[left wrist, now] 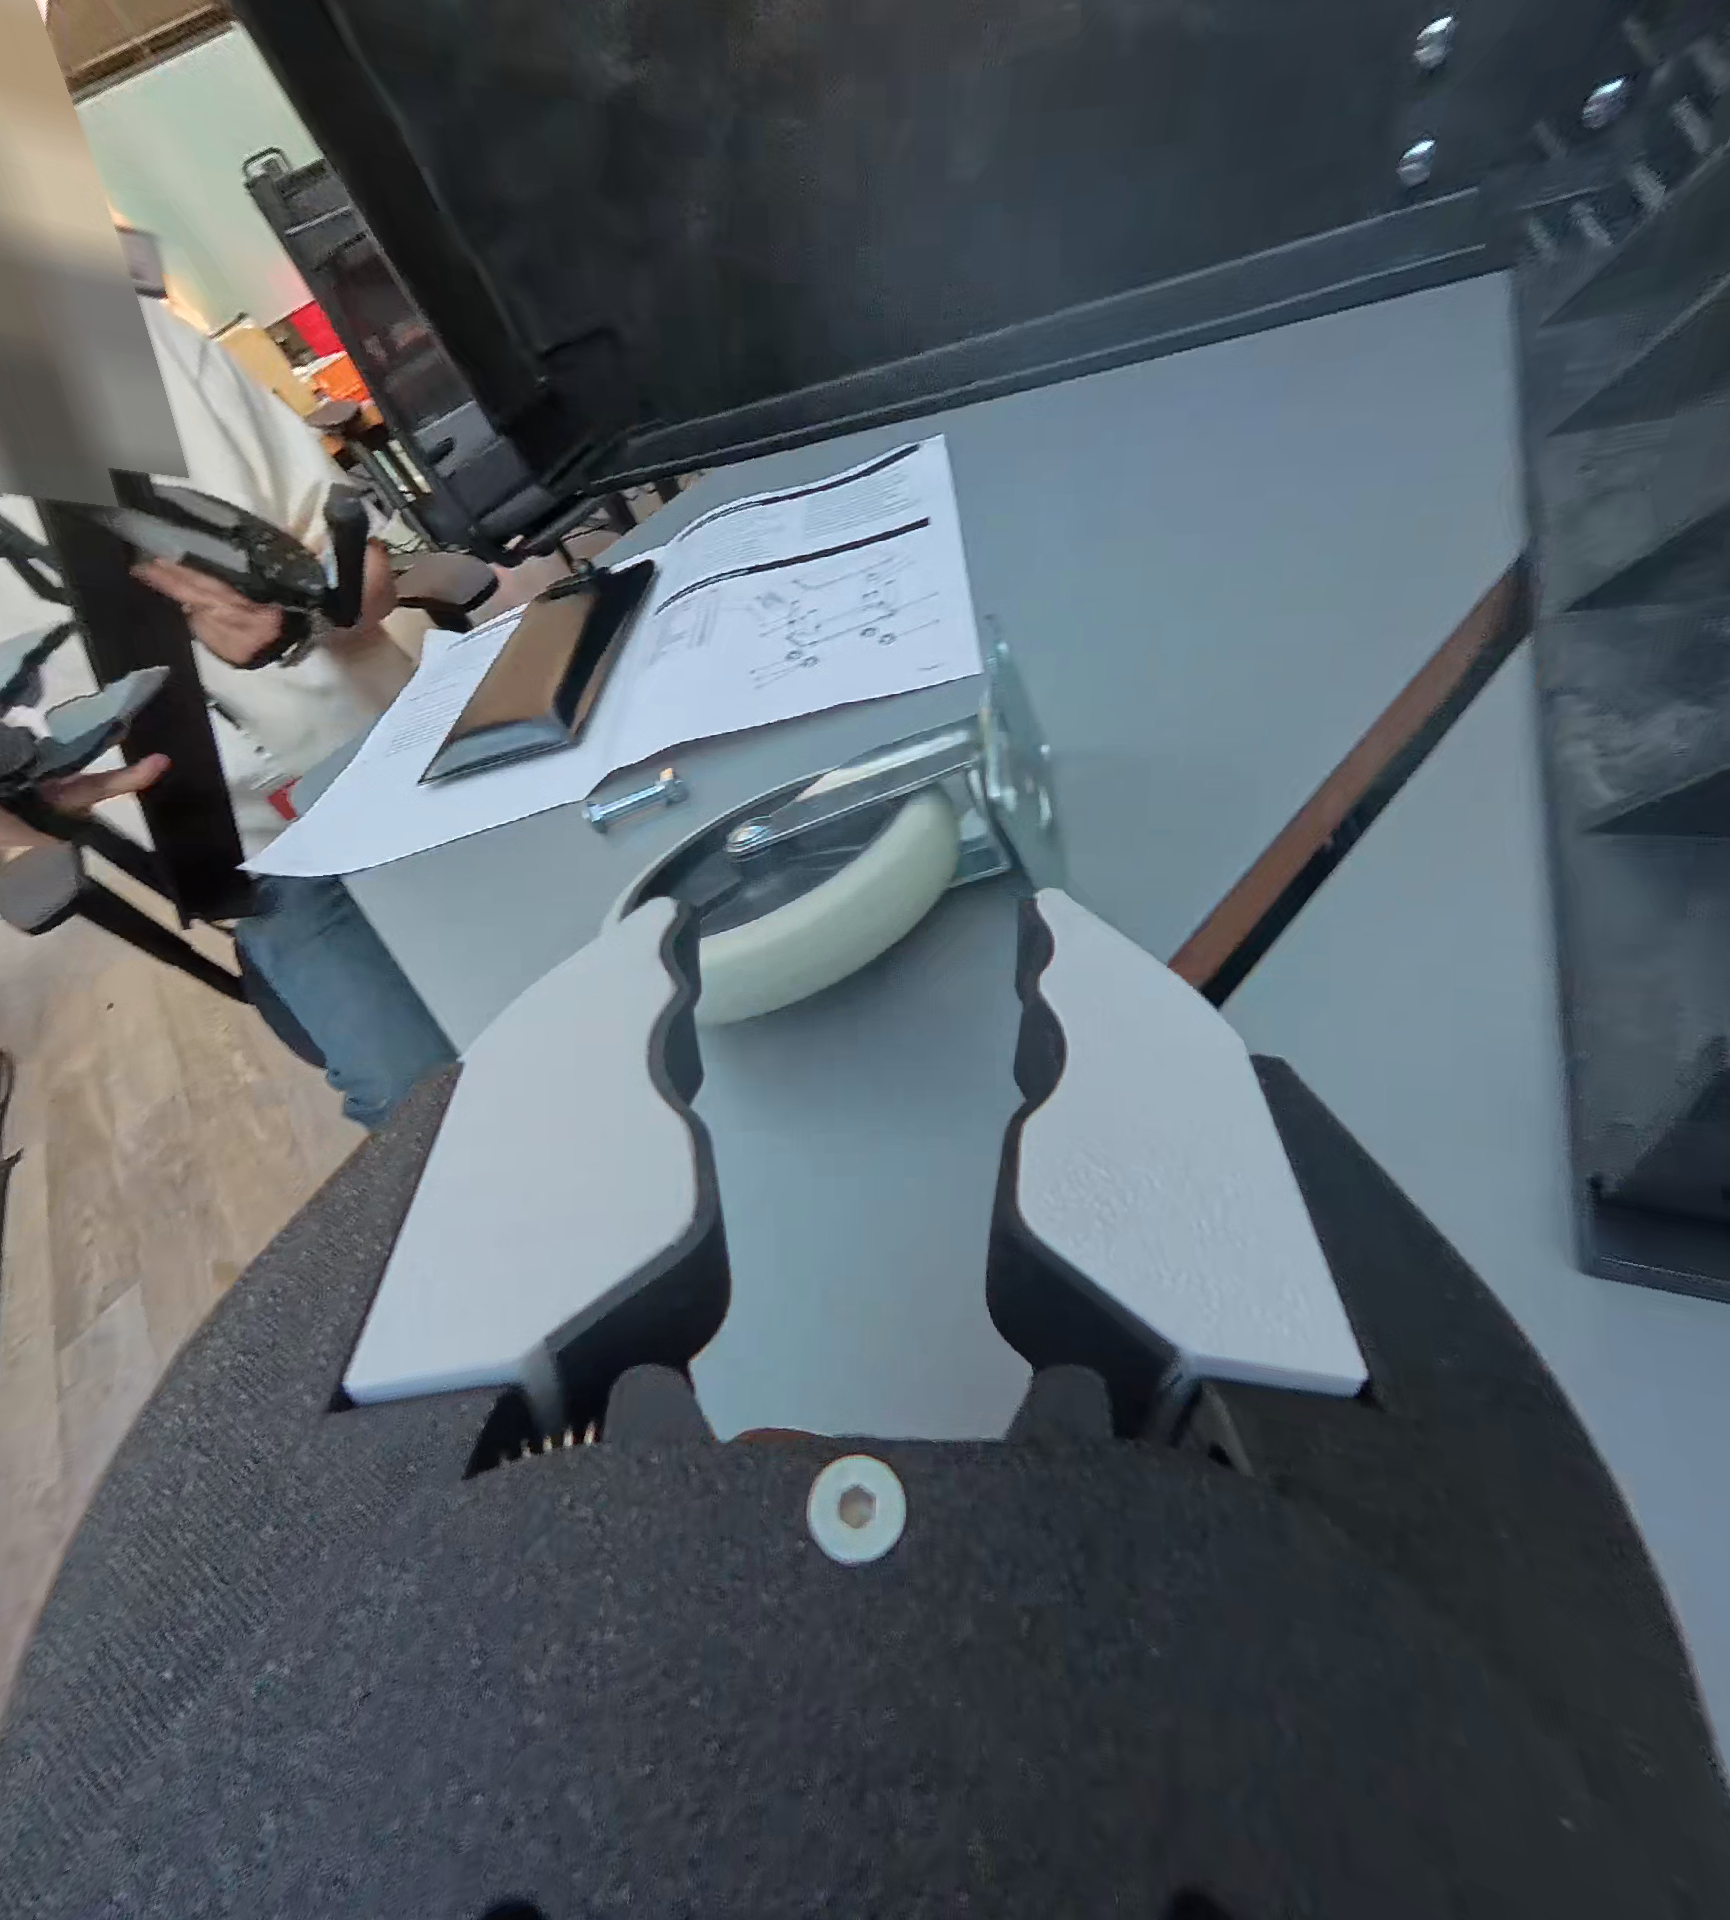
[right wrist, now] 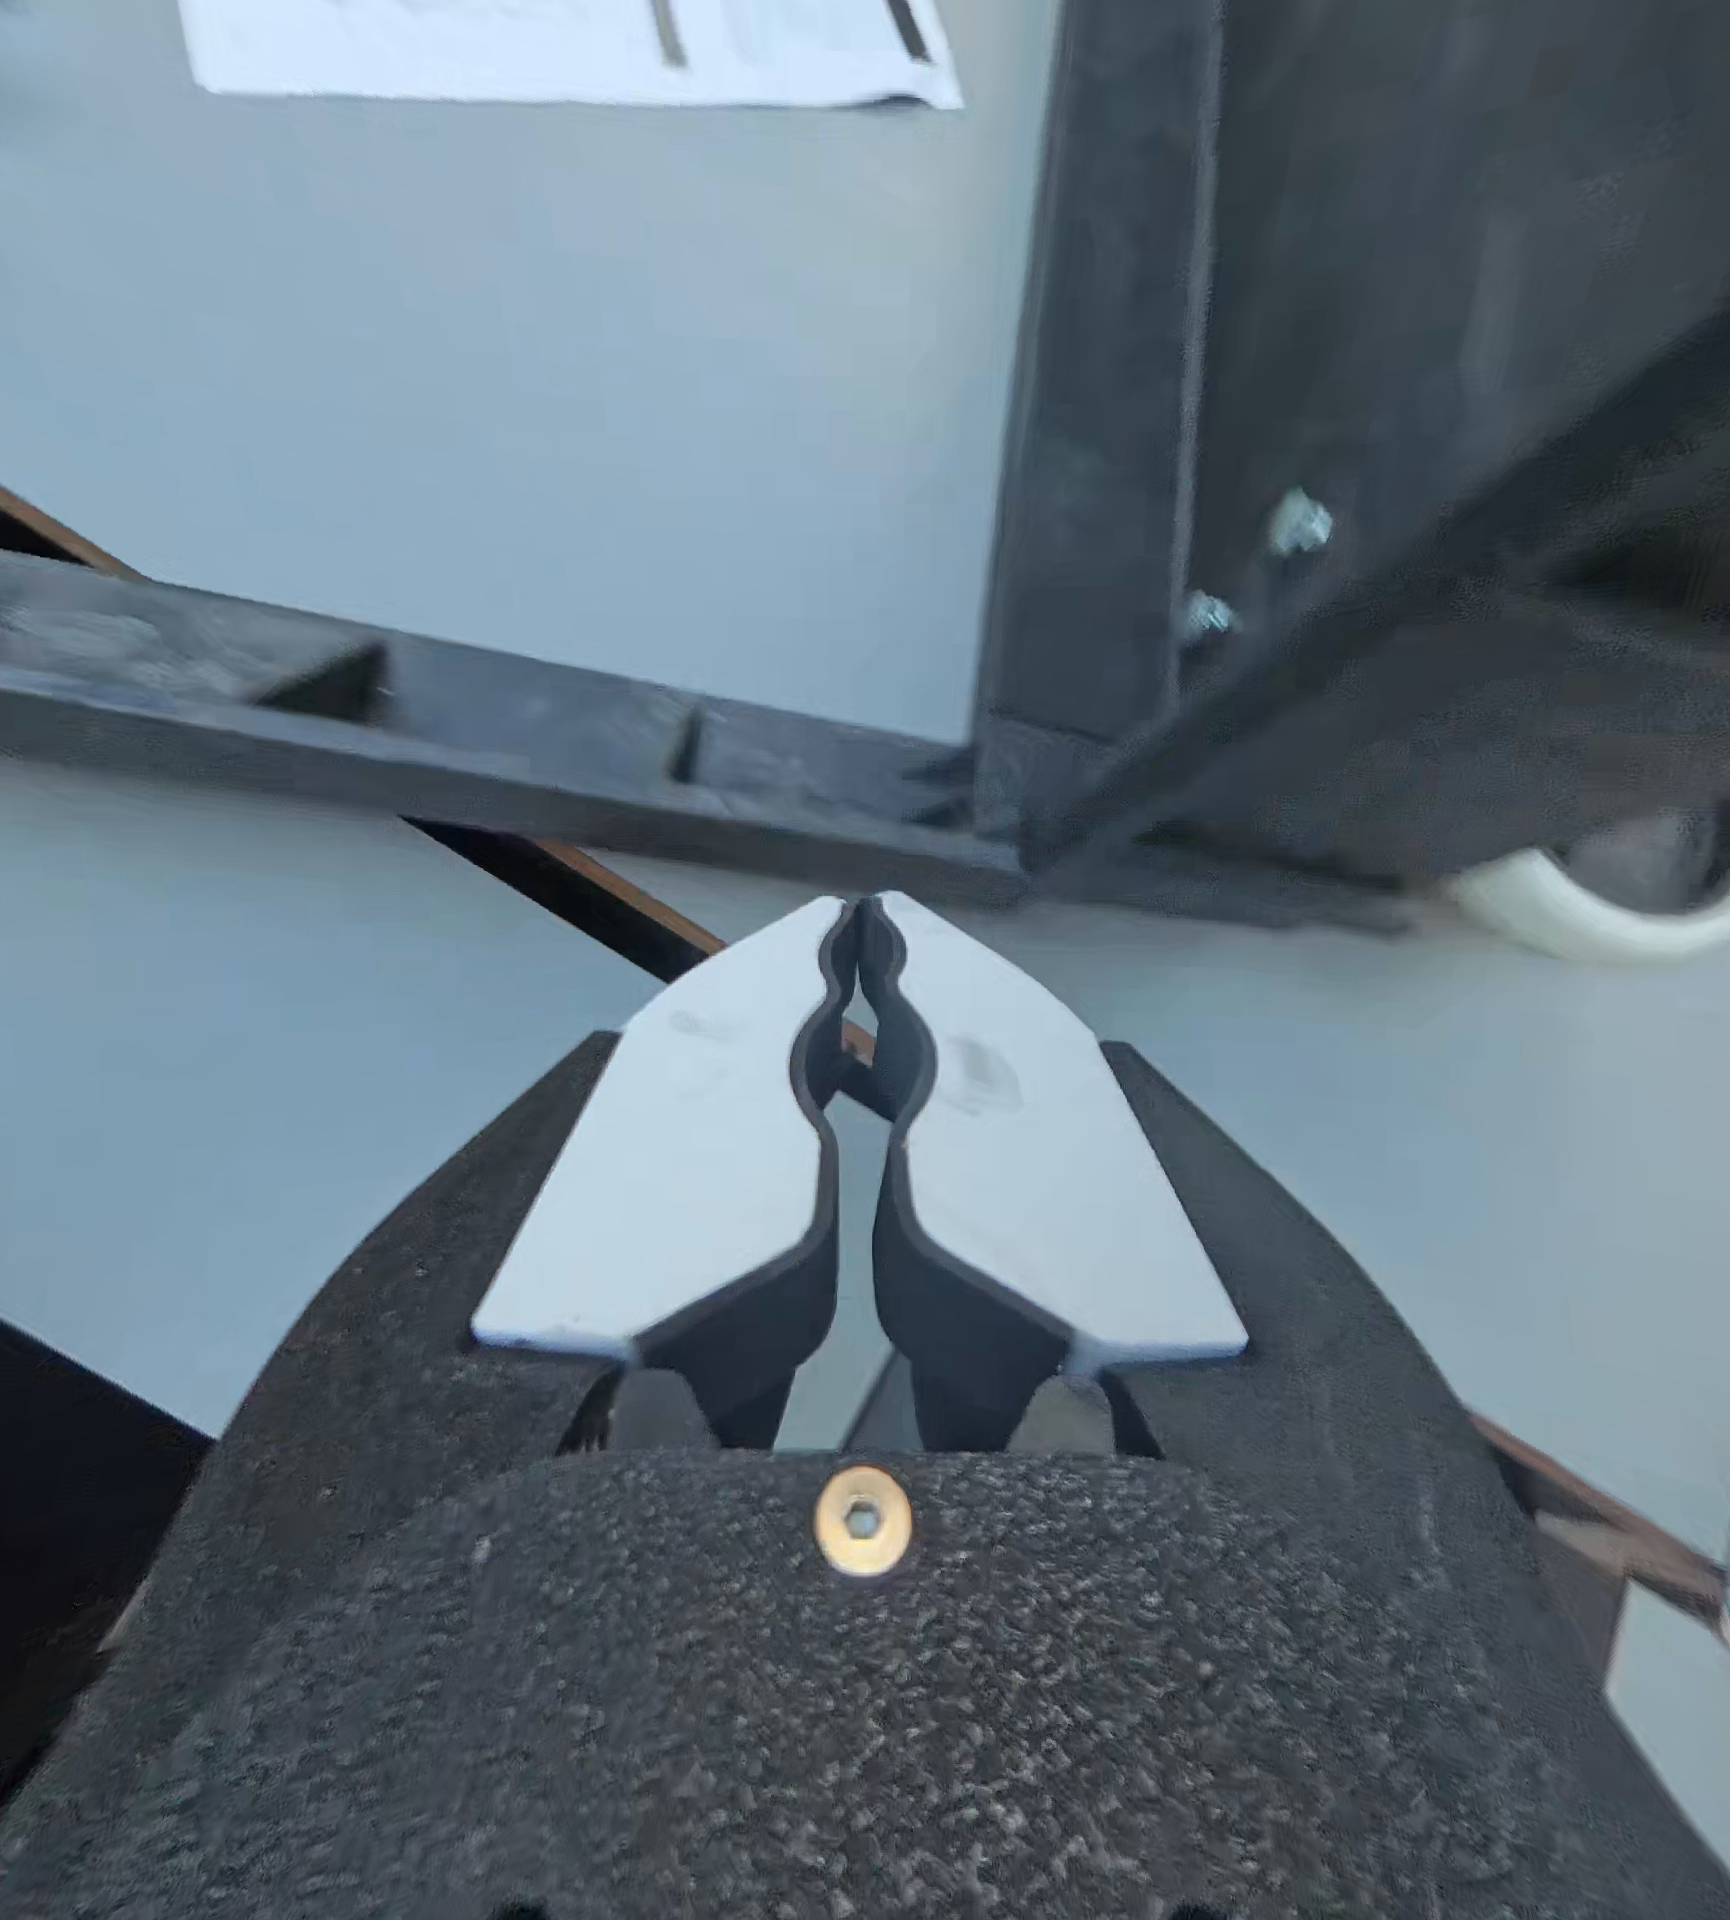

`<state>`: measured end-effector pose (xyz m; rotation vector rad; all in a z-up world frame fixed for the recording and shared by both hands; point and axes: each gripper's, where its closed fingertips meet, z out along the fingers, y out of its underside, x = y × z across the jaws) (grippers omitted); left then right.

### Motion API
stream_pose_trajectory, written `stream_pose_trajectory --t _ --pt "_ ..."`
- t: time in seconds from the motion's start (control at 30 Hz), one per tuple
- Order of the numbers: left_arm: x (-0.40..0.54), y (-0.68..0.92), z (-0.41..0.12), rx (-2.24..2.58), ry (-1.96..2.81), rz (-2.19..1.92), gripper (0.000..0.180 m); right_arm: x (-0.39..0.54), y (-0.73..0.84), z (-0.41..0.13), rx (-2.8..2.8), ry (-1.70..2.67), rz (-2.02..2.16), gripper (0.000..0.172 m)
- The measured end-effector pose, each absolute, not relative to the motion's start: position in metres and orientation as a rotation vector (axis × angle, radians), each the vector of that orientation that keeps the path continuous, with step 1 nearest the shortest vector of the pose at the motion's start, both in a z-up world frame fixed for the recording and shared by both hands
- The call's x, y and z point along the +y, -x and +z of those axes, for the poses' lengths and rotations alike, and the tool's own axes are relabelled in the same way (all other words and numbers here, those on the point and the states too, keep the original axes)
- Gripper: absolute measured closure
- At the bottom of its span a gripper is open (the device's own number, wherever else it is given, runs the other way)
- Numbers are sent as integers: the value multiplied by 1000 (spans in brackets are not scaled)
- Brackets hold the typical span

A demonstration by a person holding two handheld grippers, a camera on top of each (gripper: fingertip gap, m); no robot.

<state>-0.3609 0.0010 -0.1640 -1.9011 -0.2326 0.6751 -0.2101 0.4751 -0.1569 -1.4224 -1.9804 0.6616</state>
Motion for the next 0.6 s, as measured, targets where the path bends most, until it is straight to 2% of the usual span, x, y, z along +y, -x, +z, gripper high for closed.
stream_pose_trajectory --t 0.1,0.23,0.33,0.4,0.47,0.53,0.6 --pt "22 327 -166 -159 1894 565 122 523 191 -173 -1938 1483 558 172" --pt "34 297 -162 -188 1787 519 123 524 210 -196 -1950 1484 601 172" --pt "32 278 -170 -277 1741 495 124 512 216 -218 -1940 1530 657 172" --pt "28 262 -178 -320 1729 488 125 480 215 -216 -1895 1508 811 172" --pt "23 248 -184 -351 1718 508 127 467 215 -216 -1896 1436 735 172" --pt "19 235 -182 -374 1681 547 128 489 221 -221 -1884 1408 592 172" --pt "15 223 -180 -408 1641 569 129 522 232 -232 -1854 1569 631 172"
